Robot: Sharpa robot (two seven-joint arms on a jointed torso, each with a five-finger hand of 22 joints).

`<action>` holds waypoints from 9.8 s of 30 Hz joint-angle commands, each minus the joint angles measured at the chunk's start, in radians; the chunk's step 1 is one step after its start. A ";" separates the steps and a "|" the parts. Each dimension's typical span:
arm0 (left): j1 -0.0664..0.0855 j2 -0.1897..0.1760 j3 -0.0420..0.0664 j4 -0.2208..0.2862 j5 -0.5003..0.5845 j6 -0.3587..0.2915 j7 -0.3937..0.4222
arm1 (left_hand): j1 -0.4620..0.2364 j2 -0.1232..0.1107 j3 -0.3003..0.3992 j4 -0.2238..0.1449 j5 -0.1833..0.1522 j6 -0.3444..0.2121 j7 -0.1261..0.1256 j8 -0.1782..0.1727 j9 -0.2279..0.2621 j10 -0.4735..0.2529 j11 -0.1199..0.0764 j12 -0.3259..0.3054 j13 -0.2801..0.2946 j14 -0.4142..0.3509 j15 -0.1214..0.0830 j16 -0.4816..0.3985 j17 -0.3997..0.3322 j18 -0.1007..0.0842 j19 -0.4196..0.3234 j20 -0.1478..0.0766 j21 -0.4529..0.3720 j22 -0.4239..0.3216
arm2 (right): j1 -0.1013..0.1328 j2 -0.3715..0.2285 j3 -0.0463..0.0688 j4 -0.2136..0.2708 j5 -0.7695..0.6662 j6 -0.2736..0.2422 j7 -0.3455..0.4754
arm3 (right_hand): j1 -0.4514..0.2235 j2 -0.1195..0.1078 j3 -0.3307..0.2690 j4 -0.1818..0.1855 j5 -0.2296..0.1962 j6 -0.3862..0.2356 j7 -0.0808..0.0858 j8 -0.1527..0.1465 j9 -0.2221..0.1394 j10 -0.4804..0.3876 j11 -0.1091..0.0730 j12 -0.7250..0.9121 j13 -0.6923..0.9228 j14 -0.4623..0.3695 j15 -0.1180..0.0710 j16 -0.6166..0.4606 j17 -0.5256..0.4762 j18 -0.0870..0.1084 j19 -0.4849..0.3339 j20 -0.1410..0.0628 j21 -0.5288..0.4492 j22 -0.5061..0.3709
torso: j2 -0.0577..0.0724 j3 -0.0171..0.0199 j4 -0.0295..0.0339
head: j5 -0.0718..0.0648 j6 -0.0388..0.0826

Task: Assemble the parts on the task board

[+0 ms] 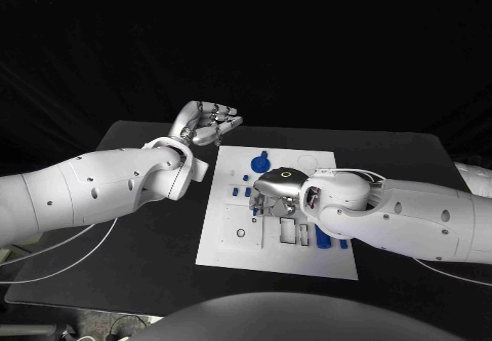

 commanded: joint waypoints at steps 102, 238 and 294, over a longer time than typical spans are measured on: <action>0.000 -0.005 0.001 -0.004 -0.006 0.016 0.014 | 0.003 0.011 -0.005 0.000 0.006 -0.001 0.005 -0.004 -0.002 -0.007 -0.003 -0.005 -0.001 0.002 0.004 -0.005 -0.001 0.014 0.006 0.002 -0.007 -0.001 | 0.077 -0.286 -0.003 0.073 0.193 -0.111 -0.015 | -0.139 -0.060 -0.144 0.057 -0.033 -0.239 0.075 -0.045 -0.019 -0.273 0.066 -0.002 0.001 0.103 0.054 0.004 0.263 -0.014 0.105 0.061 0.004 0.263 | -0.002 0.0004 -0.0022 | -0.057 0.000; -0.014 0.030 -0.001 -0.068 -0.039 0.035 0.014 | 0.003 0.020 -0.014 0.000 0.008 -0.002 0.005 -0.005 -0.002 -0.008 -0.003 -0.004 -0.001 0.002 0.004 -0.012 -0.005 0.015 0.009 0.002 -0.020 -0.005 | -0.056 0.040 -0.002 0.058 -0.058 0.006 0.015 | 0.023 0.037 -0.044 0.024 -0.029 -0.030 0.006 0.013 0.007 -0.026 0.003 -0.001 -0.002 0.103 0.005 0.004 0.263 -0.014 0.105 0.009 0.004 0.263 | -0.014 -0.0015 0.0001 | 0.010 0.000; -0.014 0.022 0.000 -0.059 -0.040 0.033 0.013 | 0.005 0.023 -0.016 0.000 0.009 -0.004 0.006 -0.007 -0.002 -0.010 -0.002 -0.005 -0.001 0.002 0.005 -0.013 -0.004 0.015 0.012 0.002 -0.022 -0.004 | -0.064 0.049 -0.002 0.042 -0.124 0.048 -0.027 | 0.017 0.034 -0.042 0.029 -0.030 -0.035 0.009 0.007 0.005 -0.032 0.006 -0.004 -0.001 0.103 0.006 0.004 0.263 -0.014 0.105 0.011 0.004 0.263 | -0.015 -0.0018 0.0000 | -0.001 0.000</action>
